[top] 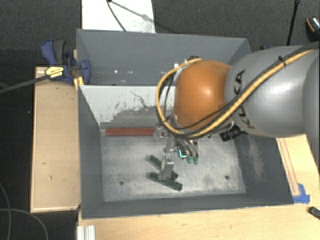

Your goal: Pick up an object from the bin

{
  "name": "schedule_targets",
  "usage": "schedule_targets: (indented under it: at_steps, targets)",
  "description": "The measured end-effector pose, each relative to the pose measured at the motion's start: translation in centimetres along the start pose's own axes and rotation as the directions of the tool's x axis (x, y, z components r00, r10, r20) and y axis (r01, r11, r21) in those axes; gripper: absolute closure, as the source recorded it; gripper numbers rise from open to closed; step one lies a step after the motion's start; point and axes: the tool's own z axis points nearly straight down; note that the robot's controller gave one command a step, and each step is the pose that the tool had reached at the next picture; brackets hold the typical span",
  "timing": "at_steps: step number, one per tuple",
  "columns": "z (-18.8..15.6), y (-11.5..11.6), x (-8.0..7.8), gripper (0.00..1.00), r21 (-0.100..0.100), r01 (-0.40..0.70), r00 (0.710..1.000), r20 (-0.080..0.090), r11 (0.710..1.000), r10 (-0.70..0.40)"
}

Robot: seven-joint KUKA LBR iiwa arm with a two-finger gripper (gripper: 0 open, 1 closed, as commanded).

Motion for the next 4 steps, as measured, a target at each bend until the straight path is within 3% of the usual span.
schedule_targets:
  at_steps: [1,2,3,4]
  targets:
    - [11.3,-3.8,-2.0,0.0,0.001,0.13,0.991,0.001,0.991,-0.13]
    - [10.8,0.3,0.8,0.0,-0.002,-0.193,0.981,0.002,0.981,0.193]
    - [11.1,-4.6,1.8,0.0,0.001,-0.412,0.911,0.002,0.911,0.412]
    - [11.0,-4.4,1.8,1.0,-0.002,-0.413,0.911,0.002,0.911,0.413]
